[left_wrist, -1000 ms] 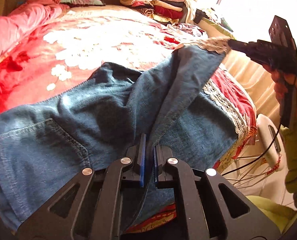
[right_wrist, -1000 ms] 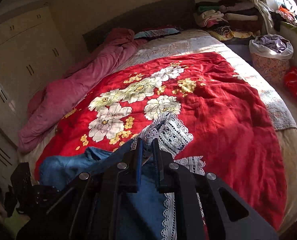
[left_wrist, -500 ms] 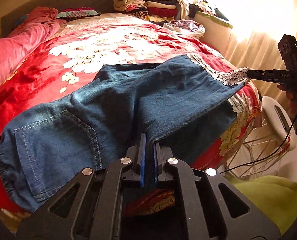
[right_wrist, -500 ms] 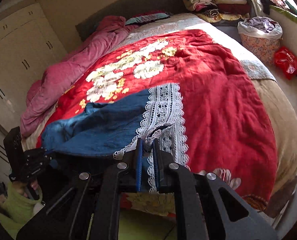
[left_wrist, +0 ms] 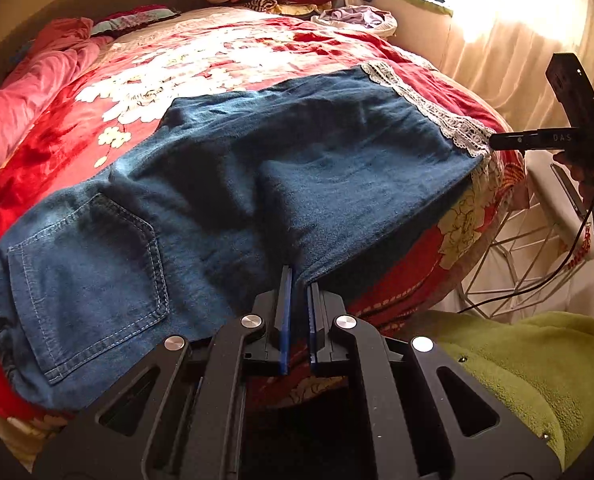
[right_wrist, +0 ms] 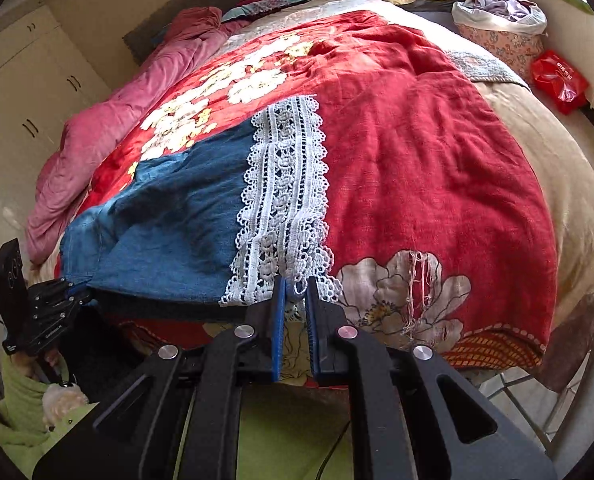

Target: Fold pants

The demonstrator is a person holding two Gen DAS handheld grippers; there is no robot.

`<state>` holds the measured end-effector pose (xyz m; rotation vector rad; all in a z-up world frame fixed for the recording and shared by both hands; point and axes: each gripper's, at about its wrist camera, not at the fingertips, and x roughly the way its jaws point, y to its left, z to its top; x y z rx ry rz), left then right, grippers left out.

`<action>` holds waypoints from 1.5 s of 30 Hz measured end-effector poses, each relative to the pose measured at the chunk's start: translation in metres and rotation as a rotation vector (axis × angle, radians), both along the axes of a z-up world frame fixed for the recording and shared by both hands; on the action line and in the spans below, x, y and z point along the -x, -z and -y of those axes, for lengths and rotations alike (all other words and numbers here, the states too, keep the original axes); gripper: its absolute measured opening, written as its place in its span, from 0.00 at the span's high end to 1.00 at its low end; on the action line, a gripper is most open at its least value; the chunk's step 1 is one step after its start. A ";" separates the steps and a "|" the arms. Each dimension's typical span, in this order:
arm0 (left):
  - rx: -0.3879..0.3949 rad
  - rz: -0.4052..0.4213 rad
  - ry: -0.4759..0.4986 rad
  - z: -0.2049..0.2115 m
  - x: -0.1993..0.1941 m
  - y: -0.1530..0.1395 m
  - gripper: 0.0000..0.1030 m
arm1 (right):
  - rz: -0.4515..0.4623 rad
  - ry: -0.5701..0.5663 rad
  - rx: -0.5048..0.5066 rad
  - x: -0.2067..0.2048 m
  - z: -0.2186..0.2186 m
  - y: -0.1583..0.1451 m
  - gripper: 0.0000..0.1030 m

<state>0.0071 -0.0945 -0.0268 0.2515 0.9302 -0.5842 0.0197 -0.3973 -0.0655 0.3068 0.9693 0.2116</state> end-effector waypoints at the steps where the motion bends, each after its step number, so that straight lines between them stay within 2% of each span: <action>1: -0.012 -0.002 0.005 0.001 0.001 0.002 0.98 | -0.012 0.003 -0.004 -0.001 0.000 0.005 0.91; 8: -0.044 -0.056 0.005 0.001 -0.003 0.018 0.97 | -0.065 0.025 -0.003 -0.007 0.001 0.033 0.91; 10: -0.051 -0.063 0.006 0.002 -0.003 0.021 0.96 | -0.068 0.029 -0.010 -0.007 0.001 0.033 0.89; 11: -0.052 -0.062 0.007 0.002 -0.003 0.021 0.96 | -0.071 0.037 -0.006 -0.006 0.002 0.030 0.83; 12: -0.045 -0.061 0.010 0.001 -0.002 0.020 0.96 | -0.059 0.055 0.013 -0.005 0.004 0.024 0.75; 13: -0.042 -0.062 0.012 0.001 -0.002 0.019 0.95 | -0.029 0.063 0.037 -0.002 0.005 0.015 0.74; 15: -0.039 -0.077 0.015 0.000 -0.001 0.020 0.83 | 0.049 0.076 0.099 0.003 0.004 -0.005 0.74; 16: -0.030 -0.088 0.016 -0.001 -0.001 0.021 0.81 | 0.096 0.064 0.121 0.005 -0.002 -0.015 0.74; 19: -0.001 -0.102 0.011 -0.006 -0.001 0.019 0.76 | 0.174 -0.066 0.116 0.000 -0.037 -0.029 0.71; 21: 0.040 -0.104 -0.006 -0.015 0.001 0.012 0.65 | 0.184 -0.170 0.123 -0.008 -0.068 -0.026 0.70; 25: 0.107 -0.066 -0.113 -0.054 0.004 -0.012 0.52 | 0.127 -0.305 0.140 -0.031 -0.110 0.000 0.69; 27: 0.118 -0.032 -0.203 -0.080 0.004 -0.023 0.36 | 0.053 -0.326 0.168 -0.040 -0.118 0.018 0.67; 29: 0.126 -0.001 -0.327 -0.111 0.002 -0.031 0.32 | 0.009 -0.318 0.166 -0.041 -0.116 0.034 0.67; 32: 0.155 -0.002 -0.494 -0.156 -0.006 -0.033 0.29 | 0.010 -0.303 0.101 -0.038 -0.108 0.035 0.67; 35: 0.237 -0.061 -0.550 -0.180 -0.014 -0.026 0.27 | 0.002 -0.301 0.088 -0.038 -0.105 0.034 0.67; 39: 0.178 -0.070 -0.635 -0.188 -0.018 -0.017 0.19 | 0.004 -0.305 0.101 -0.037 -0.108 0.033 0.66; 43: 0.149 -0.067 -0.641 -0.181 -0.023 -0.004 0.21 | 0.008 -0.310 0.115 -0.039 -0.113 0.034 0.63; 44: 0.147 -0.068 -0.640 -0.178 -0.025 0.000 0.37 | 0.010 -0.312 0.119 -0.039 -0.113 0.034 0.62; 45: 0.151 -0.064 -0.643 -0.178 -0.027 0.002 0.48 | 0.013 -0.315 0.122 -0.038 -0.113 0.034 0.61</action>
